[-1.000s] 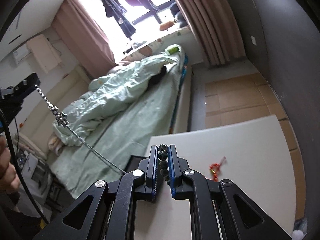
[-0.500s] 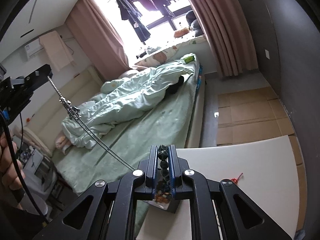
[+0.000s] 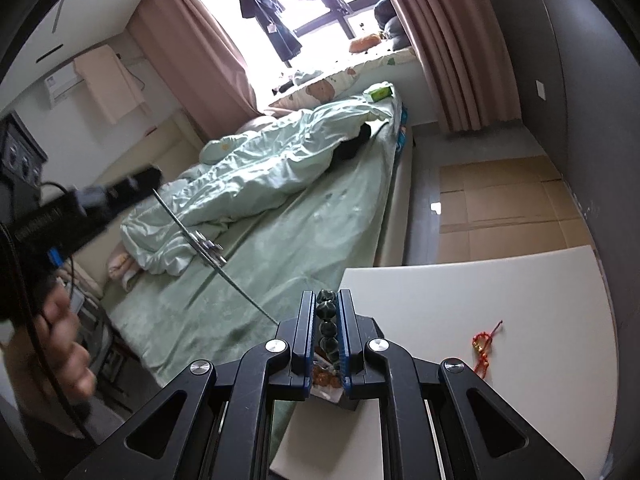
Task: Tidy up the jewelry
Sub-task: 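Carry the silver chains and green bracelet into the black box with both grippers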
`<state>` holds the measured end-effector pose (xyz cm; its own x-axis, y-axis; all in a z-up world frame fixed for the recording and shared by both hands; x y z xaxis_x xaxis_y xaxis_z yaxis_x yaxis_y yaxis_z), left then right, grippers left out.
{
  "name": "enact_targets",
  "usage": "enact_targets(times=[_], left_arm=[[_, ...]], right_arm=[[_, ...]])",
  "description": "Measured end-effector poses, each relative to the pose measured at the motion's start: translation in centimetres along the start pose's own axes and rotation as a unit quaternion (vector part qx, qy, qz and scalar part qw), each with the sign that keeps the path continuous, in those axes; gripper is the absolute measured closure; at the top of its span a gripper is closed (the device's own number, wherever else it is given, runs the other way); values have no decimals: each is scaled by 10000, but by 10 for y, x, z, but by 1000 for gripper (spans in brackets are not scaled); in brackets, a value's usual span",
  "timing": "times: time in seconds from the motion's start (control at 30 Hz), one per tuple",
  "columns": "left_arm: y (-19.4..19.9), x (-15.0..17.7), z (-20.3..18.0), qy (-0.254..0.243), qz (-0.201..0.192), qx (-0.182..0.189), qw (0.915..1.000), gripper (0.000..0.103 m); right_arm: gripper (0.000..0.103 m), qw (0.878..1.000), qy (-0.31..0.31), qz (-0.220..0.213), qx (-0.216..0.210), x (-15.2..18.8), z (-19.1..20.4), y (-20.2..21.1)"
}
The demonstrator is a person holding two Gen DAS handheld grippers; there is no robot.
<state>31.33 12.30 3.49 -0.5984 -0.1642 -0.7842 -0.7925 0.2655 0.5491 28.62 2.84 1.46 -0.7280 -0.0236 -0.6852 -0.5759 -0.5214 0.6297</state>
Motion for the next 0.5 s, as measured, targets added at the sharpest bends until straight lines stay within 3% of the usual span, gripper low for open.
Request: enact_targets(times=[0.33,0.43,0.5], left_arm=[[-63,62,22,694,716,256,9947,92],[-74,76,31,963,964,218,9904,79],[-73,81,37,1062,946,229,9896,59]], right_arm=[[92,9999,-37,116,47,7,0,-9],[92,9998,-50,171,41,8,2,-14],[92,9998,-52,212,27,10,3,-17]])
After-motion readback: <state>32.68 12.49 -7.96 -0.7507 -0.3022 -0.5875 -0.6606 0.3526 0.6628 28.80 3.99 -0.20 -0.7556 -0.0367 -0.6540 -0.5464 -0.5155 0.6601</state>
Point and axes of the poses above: each gripper's, at about its wrist camera, not at the fingertips, and y roughly against the way its jaws point, z to its left, x to its underside, the point moved 3 cm from there along -y, roughly the way its jaws point, and after that the axes turned 5 degrees about x, right-handed, at the moved point
